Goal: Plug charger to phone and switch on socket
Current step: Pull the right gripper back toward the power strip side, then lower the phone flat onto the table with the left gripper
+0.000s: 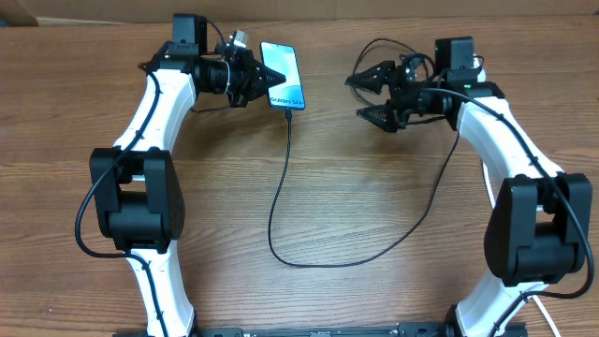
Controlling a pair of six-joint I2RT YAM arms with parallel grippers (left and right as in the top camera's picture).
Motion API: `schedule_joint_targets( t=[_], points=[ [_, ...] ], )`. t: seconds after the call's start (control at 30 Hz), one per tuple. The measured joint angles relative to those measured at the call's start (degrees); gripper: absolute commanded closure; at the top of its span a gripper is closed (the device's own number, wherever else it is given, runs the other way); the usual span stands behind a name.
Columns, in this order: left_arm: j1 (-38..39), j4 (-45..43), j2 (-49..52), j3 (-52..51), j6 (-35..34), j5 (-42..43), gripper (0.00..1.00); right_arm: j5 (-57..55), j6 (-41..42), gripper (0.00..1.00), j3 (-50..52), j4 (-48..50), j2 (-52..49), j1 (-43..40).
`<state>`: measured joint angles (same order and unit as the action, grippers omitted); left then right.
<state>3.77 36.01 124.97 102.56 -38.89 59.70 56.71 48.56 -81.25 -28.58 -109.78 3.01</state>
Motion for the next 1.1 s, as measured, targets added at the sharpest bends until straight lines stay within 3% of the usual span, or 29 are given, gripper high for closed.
schedule_joint_targets(
  t=[0.53,1.1],
  points=[
    [1.84,-4.33,11.34,0.0,2.03,3.89,0.96,-2.05,-5.11,0.23,0.0,-3.48,0.0,-1.18],
    [2.93,-2.82,11.37,0.0,7.8,-4.26,0.96,-2.95,-6.19,0.22,0.0,-3.65,0.0,-1.18]
  ],
)
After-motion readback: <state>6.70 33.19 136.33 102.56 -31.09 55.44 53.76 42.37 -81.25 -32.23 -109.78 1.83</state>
